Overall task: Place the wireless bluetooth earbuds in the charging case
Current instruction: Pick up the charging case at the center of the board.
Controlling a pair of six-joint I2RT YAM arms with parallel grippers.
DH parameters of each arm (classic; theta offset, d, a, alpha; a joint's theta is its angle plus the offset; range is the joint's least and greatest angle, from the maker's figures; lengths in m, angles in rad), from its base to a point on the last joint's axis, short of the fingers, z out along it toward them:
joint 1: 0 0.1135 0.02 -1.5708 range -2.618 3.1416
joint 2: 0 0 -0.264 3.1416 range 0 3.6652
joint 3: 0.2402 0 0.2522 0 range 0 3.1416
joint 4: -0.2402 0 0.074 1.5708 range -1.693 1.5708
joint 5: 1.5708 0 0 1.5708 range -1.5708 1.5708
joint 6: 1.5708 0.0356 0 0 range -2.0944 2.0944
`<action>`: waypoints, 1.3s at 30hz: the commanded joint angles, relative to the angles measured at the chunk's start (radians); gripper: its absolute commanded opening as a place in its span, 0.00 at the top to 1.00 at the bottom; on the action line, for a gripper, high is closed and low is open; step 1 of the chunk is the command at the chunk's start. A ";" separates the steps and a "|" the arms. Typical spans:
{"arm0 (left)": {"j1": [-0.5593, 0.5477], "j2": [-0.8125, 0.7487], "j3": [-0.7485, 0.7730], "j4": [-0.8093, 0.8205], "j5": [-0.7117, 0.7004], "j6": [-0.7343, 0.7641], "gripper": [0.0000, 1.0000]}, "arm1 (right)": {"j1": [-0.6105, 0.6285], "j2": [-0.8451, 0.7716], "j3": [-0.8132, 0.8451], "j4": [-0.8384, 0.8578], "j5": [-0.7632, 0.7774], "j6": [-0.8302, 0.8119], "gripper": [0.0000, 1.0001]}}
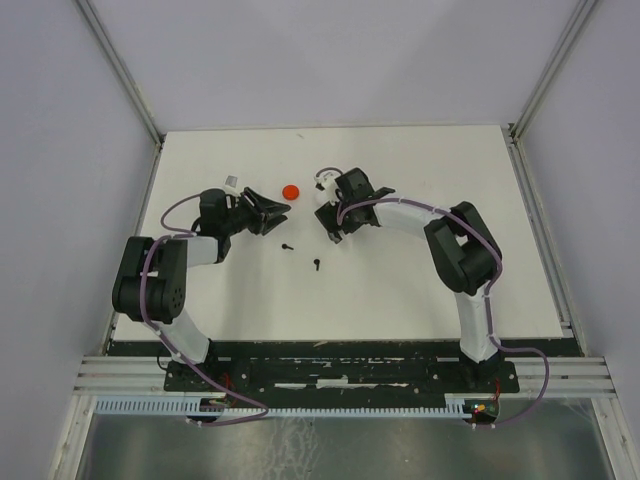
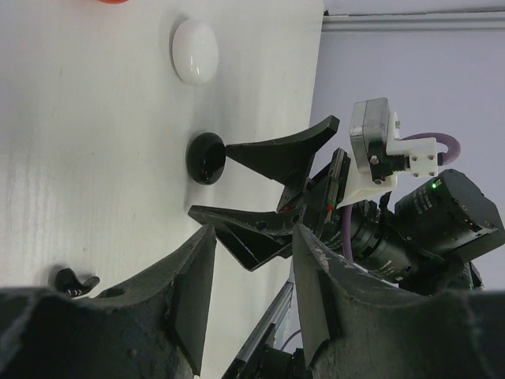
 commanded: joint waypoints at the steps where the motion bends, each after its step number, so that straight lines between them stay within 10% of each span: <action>1: 0.004 -0.041 -0.012 0.049 0.032 0.050 0.50 | -0.002 0.025 0.047 0.016 0.008 -0.091 0.07; 24: 0.004 0.011 -0.019 0.102 0.058 0.031 0.50 | -0.025 0.073 0.065 0.029 -0.005 -0.108 0.56; 39: -0.063 0.113 -0.034 0.222 0.059 -0.028 0.50 | -0.024 -0.096 -0.163 0.265 -0.032 0.073 0.57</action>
